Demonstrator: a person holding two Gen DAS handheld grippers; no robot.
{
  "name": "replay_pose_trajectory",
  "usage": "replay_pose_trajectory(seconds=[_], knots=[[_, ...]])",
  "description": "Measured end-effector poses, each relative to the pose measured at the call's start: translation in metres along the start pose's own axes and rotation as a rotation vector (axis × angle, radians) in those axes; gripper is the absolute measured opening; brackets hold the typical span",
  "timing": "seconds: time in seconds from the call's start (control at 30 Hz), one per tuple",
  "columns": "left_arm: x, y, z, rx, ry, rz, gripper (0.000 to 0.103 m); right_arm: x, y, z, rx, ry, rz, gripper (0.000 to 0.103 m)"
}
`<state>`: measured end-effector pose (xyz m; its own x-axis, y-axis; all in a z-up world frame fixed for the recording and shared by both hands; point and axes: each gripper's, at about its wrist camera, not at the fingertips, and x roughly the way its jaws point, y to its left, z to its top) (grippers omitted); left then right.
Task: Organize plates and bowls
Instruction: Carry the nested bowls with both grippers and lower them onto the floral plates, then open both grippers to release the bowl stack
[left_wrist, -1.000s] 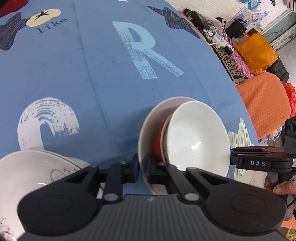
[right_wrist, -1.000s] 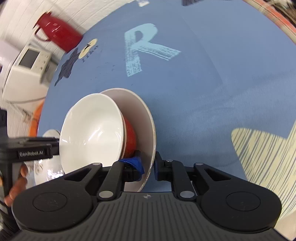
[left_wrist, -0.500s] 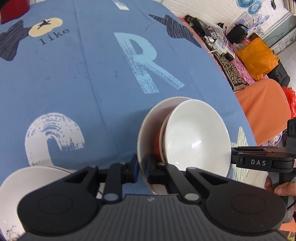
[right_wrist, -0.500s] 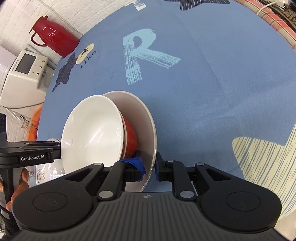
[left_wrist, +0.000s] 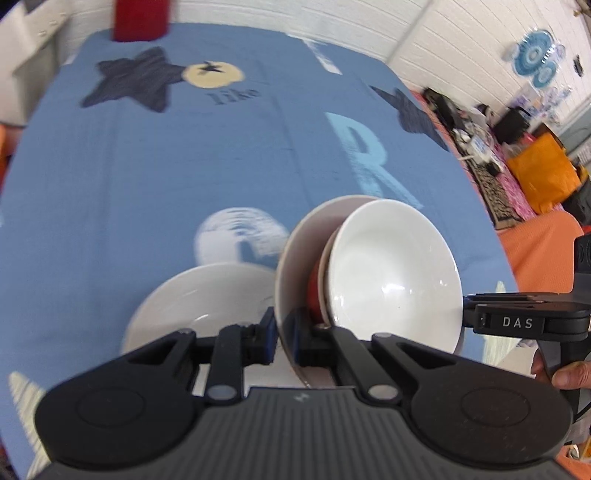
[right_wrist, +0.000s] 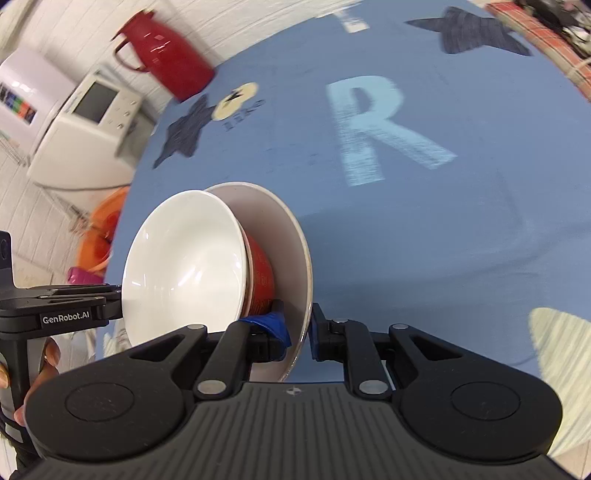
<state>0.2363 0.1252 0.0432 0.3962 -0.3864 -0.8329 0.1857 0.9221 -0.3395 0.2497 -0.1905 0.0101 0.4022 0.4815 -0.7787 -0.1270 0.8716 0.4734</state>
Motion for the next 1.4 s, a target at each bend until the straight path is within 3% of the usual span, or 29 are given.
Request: replay_pose_trajectory(seconds=[0.17,0.37,0.73,1.07,1.17,1.2,1.4], knots=[[-0.017,0.044,-0.026,-0.076,0.008,0.046,0.0,0.034,0.041,-0.006,-0.052,0.063,0.08,0.0],[-0.009,0.075,-0.044,-0.145,0.028,0.02,0.0,0.069,0.072,-0.015,-0.112,0.164,0.079,0.0],[-0.013,0.07,-0.051,-0.099,-0.006,0.03,0.0,0.074,0.081,-0.027,-0.145,0.206,0.049,0.0],[-0.015,0.064,-0.06,-0.079,-0.058,0.07,0.0,0.069,0.077,-0.024,-0.148,0.175,0.055,0.0],[-0.025,0.067,-0.063,-0.084,-0.101,0.118,0.025,0.063,0.074,-0.019,-0.151,0.156,0.06,0.002],[-0.03,0.067,-0.064,-0.084,-0.123,0.143,0.039,0.059,0.073,-0.017,-0.148,0.138,0.068,0.003],[-0.069,0.049,-0.072,-0.05,-0.27,0.201,0.051,0.026,0.07,-0.012,-0.195,0.009,0.062,0.006]])
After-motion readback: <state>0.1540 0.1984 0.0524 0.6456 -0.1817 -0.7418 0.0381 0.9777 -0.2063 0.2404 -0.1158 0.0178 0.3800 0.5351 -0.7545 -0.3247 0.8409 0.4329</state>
